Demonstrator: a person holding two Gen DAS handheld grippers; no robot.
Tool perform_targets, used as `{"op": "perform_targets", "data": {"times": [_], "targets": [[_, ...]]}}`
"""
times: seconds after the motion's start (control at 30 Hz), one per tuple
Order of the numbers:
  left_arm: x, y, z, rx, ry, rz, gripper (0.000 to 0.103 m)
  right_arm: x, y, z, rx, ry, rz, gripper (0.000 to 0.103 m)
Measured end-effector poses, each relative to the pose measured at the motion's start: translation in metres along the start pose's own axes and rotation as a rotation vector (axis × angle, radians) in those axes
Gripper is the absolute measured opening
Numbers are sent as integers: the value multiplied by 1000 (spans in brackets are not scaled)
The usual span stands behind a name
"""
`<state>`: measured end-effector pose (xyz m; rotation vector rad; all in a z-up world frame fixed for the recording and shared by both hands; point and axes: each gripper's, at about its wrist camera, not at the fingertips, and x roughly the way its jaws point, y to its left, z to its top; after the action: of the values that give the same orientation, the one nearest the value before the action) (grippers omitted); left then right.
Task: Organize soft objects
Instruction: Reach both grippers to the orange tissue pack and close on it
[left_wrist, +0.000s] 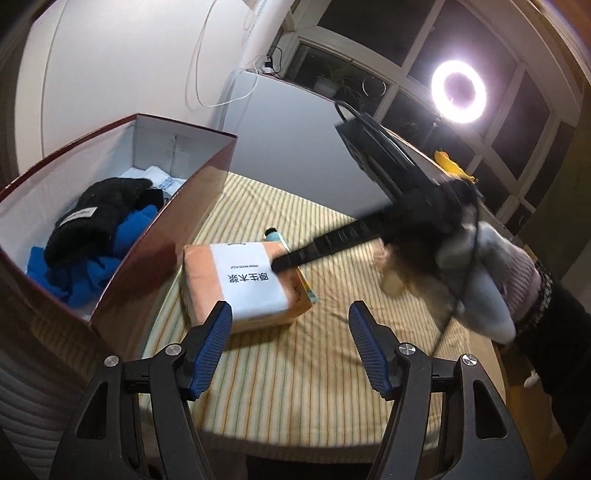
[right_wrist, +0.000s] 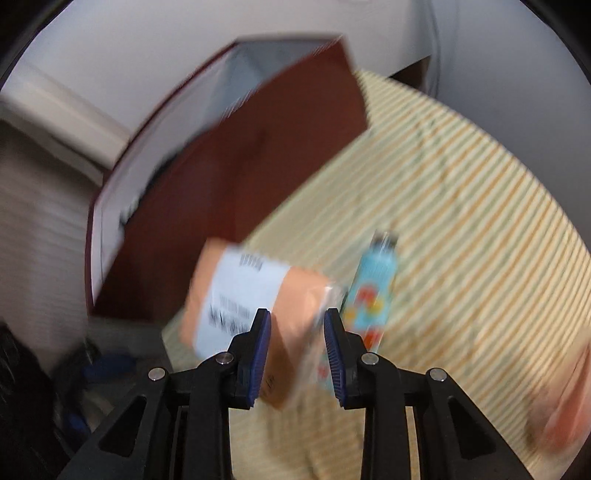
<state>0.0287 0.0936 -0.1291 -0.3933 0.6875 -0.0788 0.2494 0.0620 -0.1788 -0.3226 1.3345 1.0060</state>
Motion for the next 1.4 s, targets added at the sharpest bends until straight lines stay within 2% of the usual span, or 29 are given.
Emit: {"op": "perform_targets", "data": {"times": [0.1,0.2,0.23,0.27,0.3,0.4,0.57,0.67,1.03,1.23,1.4], "targets": [[-6,-1,-7,12,3,10,65,-4,14,-22,-29,10,13,27],[-8,1,-14,14,11,26,65,-21,19,-28,-37,-70,-12,27],[-7,2,-16,6,16,27,65,-29,19,-25,-43,-120,-33,29],[-7,3,-18,-2,20,26,65,-33,18,-20,-44,-162,-50,37],[-7,2,-22,-6,21,26,65,-35,17,-16,-39,-186,-53,40],[-6,2,-29,-16,24,30,65,-24,12,6,-18,-216,-32,41],[1,7,-39,-41,45,48,65,1,0,23,13,-179,7,41],[6,9,-40,-54,54,54,65,13,-3,20,49,-132,67,41],[25,8,-48,-41,85,60,65,8,18,-51,-8,-47,139,41],[35,12,-44,-37,71,102,65,5,22,-56,-1,-115,86,41],[43,15,-40,-24,65,125,65,15,17,-45,28,-115,132,42]]}}
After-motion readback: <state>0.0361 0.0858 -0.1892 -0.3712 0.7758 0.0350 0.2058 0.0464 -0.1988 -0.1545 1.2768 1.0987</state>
